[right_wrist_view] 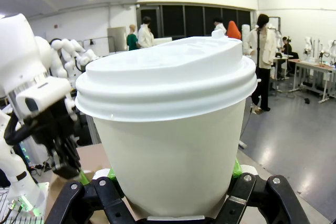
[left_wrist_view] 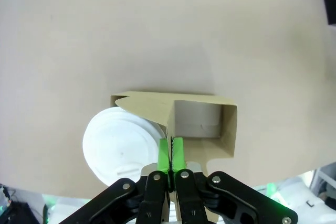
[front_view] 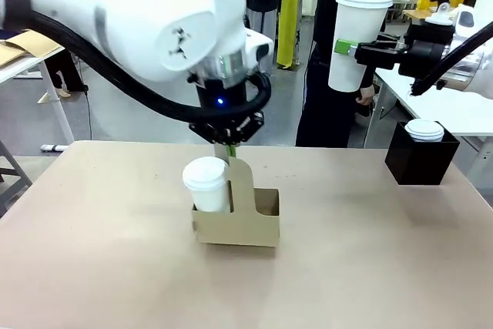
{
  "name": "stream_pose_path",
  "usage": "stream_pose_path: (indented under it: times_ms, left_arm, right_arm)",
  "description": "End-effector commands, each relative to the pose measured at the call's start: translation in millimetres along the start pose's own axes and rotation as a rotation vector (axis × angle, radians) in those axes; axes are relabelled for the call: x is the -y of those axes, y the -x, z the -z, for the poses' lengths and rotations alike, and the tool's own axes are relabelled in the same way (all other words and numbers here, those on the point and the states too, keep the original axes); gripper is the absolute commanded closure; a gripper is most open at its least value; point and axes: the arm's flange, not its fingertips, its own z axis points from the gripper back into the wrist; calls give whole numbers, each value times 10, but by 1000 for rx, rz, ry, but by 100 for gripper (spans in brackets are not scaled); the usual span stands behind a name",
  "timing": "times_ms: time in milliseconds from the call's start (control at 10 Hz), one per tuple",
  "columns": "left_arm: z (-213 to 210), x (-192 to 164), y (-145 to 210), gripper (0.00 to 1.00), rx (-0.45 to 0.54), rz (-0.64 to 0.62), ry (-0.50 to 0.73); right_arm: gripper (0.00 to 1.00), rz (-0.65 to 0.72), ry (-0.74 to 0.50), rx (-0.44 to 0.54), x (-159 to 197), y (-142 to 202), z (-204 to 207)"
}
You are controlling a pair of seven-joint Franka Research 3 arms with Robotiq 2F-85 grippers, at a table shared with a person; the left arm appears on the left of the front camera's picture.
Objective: Pour a drink into a cup and package it in a carrier.
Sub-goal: Position the Cup Carrier in the center of the table.
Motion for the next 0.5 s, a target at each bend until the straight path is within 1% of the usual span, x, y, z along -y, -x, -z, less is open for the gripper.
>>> stream_pose_path:
  times_ms: [0,200,400]
  left_arm:
    - [105,238,-75,98,23,-28,-33]
    - [253,476,-48,98,8,-11,-63]
    - [344,559,-16,98,-39,29,-65]
  right_arm:
    - [19,-21,12,20,-9,-20,39]
    - [19,-21,12,20,-9,-20,39]
    - [19,-21,12,20,-9,-20,39]
